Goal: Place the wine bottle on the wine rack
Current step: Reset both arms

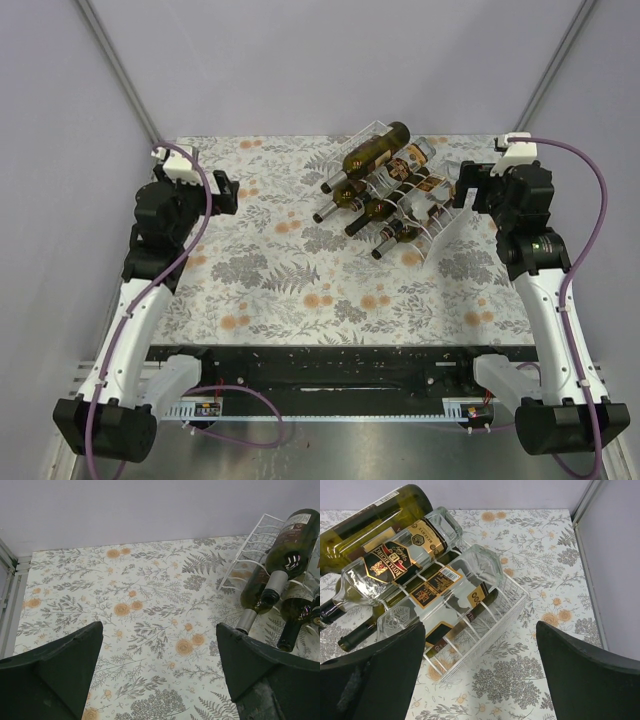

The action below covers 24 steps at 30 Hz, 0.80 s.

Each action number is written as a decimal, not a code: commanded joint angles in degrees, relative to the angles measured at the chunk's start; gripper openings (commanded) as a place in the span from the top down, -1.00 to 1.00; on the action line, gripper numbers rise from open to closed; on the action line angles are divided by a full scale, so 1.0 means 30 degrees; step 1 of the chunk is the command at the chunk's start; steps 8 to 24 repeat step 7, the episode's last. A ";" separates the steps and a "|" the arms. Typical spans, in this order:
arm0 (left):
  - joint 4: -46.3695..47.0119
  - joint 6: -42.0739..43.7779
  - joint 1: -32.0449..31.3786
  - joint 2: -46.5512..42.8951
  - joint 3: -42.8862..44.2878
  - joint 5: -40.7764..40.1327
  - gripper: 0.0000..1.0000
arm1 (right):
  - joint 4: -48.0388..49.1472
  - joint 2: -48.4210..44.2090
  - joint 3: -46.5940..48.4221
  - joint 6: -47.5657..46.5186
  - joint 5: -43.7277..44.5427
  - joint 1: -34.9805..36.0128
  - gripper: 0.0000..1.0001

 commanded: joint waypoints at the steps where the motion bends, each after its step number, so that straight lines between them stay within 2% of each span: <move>1: 0.1637 -0.0435 0.0051 -0.0466 -0.0281 -0.0184 -0.98 | 0.1162 -0.0343 -0.0094 -0.0059 0.0632 -0.0065 -0.99; 24: 0.1784 -0.0465 0.0051 -0.0350 -0.0369 -0.0242 -0.98 | 0.1220 -0.0284 -0.0123 -0.0265 0.0691 -0.0065 -0.99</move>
